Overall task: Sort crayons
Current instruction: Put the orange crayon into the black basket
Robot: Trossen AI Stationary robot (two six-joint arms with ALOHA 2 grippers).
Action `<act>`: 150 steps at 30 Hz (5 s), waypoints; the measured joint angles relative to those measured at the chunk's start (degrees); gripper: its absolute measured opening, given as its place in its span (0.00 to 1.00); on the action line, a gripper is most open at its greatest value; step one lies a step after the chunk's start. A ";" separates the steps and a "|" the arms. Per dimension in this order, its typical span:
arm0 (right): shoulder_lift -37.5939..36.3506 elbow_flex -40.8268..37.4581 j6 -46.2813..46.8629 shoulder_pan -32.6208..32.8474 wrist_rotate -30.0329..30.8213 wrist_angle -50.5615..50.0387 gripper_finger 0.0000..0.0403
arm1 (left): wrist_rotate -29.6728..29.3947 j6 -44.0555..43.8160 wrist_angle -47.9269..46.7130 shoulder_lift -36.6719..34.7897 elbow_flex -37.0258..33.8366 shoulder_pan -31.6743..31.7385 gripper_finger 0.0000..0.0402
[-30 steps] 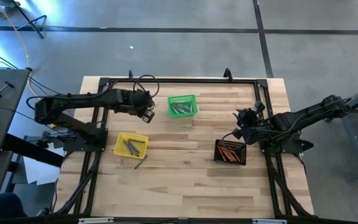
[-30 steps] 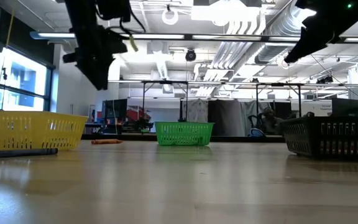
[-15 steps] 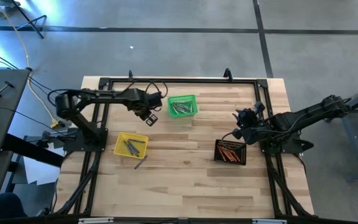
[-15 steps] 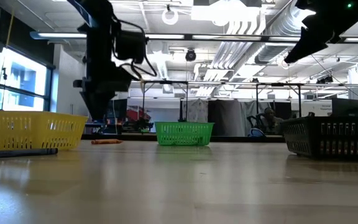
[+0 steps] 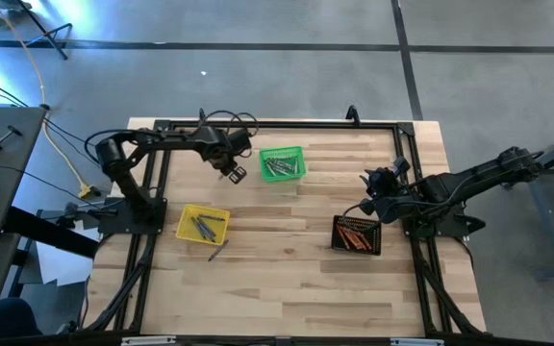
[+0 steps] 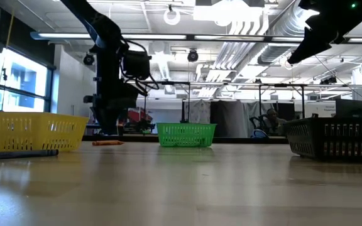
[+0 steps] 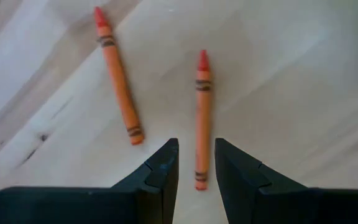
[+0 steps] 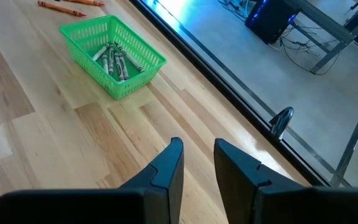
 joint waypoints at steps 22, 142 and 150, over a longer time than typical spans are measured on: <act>0.00 0.00 -0.44 0.00 0.00 -0.02 0.21 | 3.93 -1.09 0.40 0.11 0.00 2.06 0.22; 0.43 0.00 4.42 0.02 3.12 5.21 0.21 | 1.18 -4.31 46.10 -19.78 -3.19 -18.84 0.00; 5.57 0.00 -9.40 0.02 -0.04 21.98 0.21 | -15.48 1.11 58.97 -14.41 -3.23 -30.45 0.00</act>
